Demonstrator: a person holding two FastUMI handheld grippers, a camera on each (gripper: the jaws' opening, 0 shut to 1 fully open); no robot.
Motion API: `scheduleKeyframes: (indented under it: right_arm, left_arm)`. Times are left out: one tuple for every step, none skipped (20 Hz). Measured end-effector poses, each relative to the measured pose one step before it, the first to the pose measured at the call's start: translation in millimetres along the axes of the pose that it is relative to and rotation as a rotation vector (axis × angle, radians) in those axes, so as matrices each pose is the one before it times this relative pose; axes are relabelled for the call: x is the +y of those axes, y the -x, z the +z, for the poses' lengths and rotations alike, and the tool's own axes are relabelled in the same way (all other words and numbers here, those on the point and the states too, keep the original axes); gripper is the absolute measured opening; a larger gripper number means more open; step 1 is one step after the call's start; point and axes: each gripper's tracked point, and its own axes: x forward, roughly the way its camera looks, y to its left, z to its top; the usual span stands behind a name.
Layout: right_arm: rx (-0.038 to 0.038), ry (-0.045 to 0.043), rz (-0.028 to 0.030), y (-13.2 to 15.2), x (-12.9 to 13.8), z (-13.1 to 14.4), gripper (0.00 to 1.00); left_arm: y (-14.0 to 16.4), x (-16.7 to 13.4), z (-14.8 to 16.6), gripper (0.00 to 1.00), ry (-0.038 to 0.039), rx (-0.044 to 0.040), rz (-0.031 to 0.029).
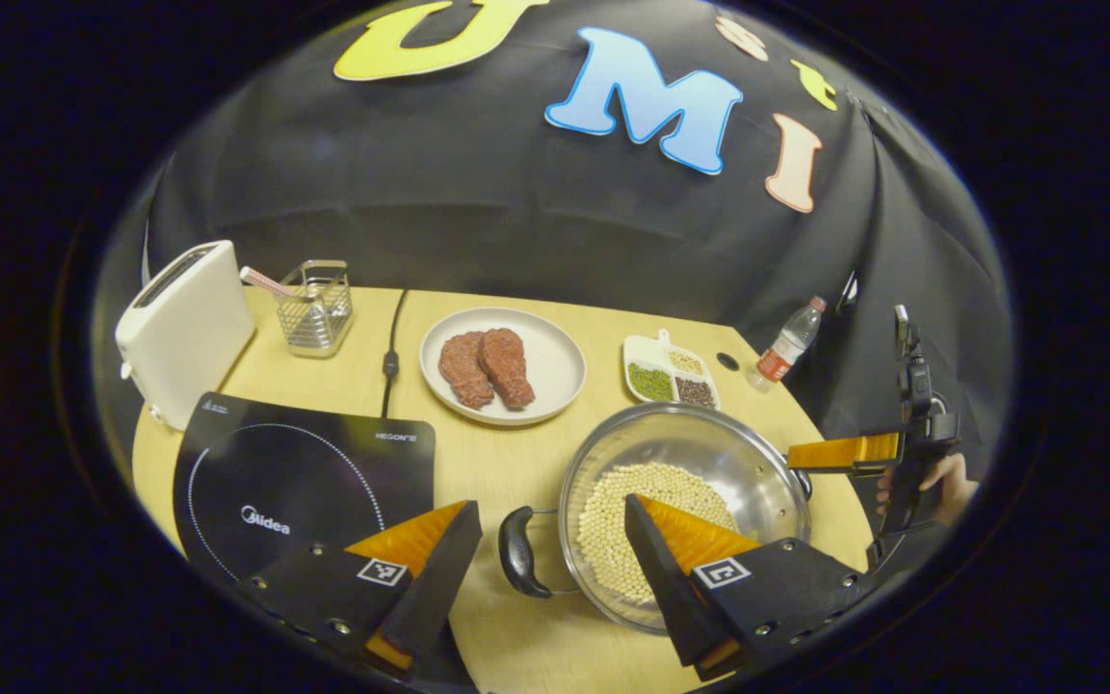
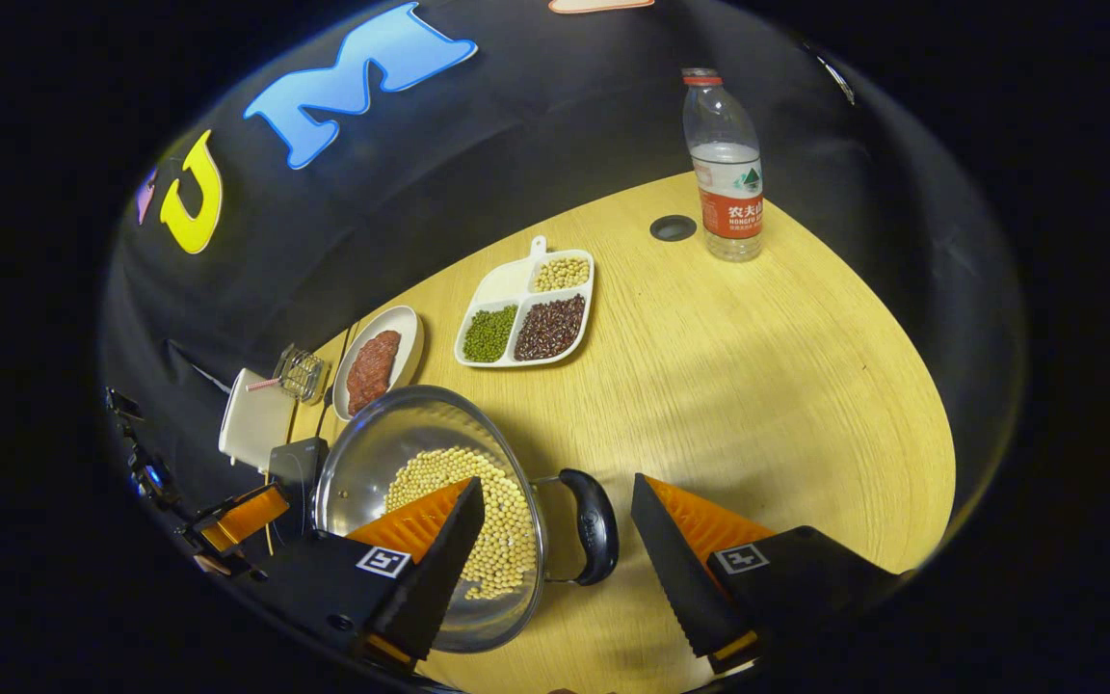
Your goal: First push the handle of the pot to place it horizontally, then grasp the pot with both hands and set it on the induction cooktop.
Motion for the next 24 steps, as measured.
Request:
scheduleKeyframes:
  right_arm:
    - [0.00827,0.00241,-0.00354,-3.1,-1.83,-2.34,0.98]
    - [0.00914,0.00301,-0.00193,-2.81,-0.92,-1.38,0.98]
    - [0.00781,0.00437,-0.00149,-3.53,-0.64,-1.6,0.98]
    - [0.00723,0.00498,-0.00219,-3.52,-0.72,-2.22,0.98]
    - [0.00791,0.00577,-0.00323,-4.0,-1.14,-1.88,0.98]
    - [0.0028,0.00567,-0.00692,-3.67,-1.45,-1.71,0.98]
    - [0.00346,0.00728,-0.00378,-3.03,-1.1,-1.15,0.98]
    - [0.00663,0.00401,-0.00325,-3.23,-1.08,-2.88,0.98]
    - [0.00921,0.00245,0.00018,-2.28,-0.19,-2.54,0.98]
    - [0.00607,0.00228,-0.00192,-2.14,-0.7,-1.78,0.98]
    - [0.00505,0.00172,-0.00109,-2.51,-0.55,-0.74,0.98]
    - [0.00089,0.0,0.00133,-2.39,0.17,-0.75,0.98]
    - [-0.00207,-0.00039,0.00263,-1.22,0.7,0.59,0.98]
    - [0.00193,-0.00152,0.00689,-1.84,2.14,-0.89,0.96]
    - [0.00294,-0.00146,0.00484,-1.57,1.66,-0.13,0.96]
    - [0.00475,0.00147,0.00426,-1.59,1.2,-2.04,0.96]
    - [0.00655,0.00296,0.00352,-1.41,0.75,-2.24,0.96]
    - [0.0039,0.00445,0.00016,-2.47,1.16,-1.47,0.89]
    - [0.00291,0.00595,-0.00014,-1.14,0.18,-1.87,0.77]
    - [0.0013,0.00832,-0.00789,-2.56,-1.23,-1.49,0.65]
    - [0.01262,0.00213,0.00294,-0.02,0.5,-2.52,0.6]
    - [-0.00953,0.0053,-0.01433,-2.05,-5.32,3.45,0.6]
    - [0.01462,-0.00724,0.00692,2.54,0.55,-1.36,0.6]
    - [0.00093,-0.00684,-0.00073,-1.42,0.34,0.07,0.6]
  left_arm:
    - [-7.19,3.79,-3.83,0.92,-0.00107,0.00859,0.0051]
    - [-3.27,-0.61,-1.27,0.91,0.0047,0.01023,-0.00462]
    - [-3.2,-2.75,-3.21,0.89,0.0078,0.00827,-0.01475]
    - [-4.26,-3.49,-2.43,0.89,0.00423,0.00943,-0.02096]
    - [-4.98,-0.37,-3.75,0.89,-0.00291,0.00862,-0.01079]
    - [-3.71,1.61,-0.96,0.92,-0.00926,0.00476,0.00252]
    - [-3.84,1.55,-2.04,0.92,-0.00706,0.00741,0.00334]
    - [-3.71,0.17,-3.92,0.91,-0.00008,0.01384,-0.00239]
    - [-2.95,-0.23,-4.2,0.92,0.00676,0.01255,-0.00374]
    - [-4.03,-0.42,-3.88,0.89,0.01055,0.01335,-0.00557]
    - [-4.85,-0.06,-3.56,0.92,0.01175,0.00829,-0.00677]
    - [-3.96,-1.23,-3.15,0.92,0.01232,0.00757,-0.01312]
    - [-1.2,-0.71,-3.46,0.92,0.01093,0.00774,-0.00582]
    - [-3.16,0.48,-0.02,0.91,0.00768,0.00474,-0.00539]
    - [-1.85,0.16,-1.81,0.9,0.00427,0.00421,0.00073]
    - [-1.96,2.5,0.3,0.9,-0.00235,0.00216,0.00797]
    - [-1.39,0.27,-1.26,0.88,0.00275,0.00254,-0.00421]
    - [-1.43,0.46,-0.67,0.82,0.00606,0.00267,-0.0019]
    - [-0.47,3.5,-1.16,0.8,0.00239,0.00248,0.00558]
    - [-0.37,4.25,-1.61,0.77,0.00333,0.00781,0.00829]
    - [-1.94,0.1,-2.13,0.73,0.01267,0.00508,-0.01036]
    - [-1.71,-0.64,-2.61,0.67,0.01507,0.00929,-0.0053]
    - [-1.03,-0.72,-3.56,0.67,0.01398,0.00739,-0.00936]
    - [-0.67,2.82,-1.77,0.67,0.00425,0.00251,0.01359]
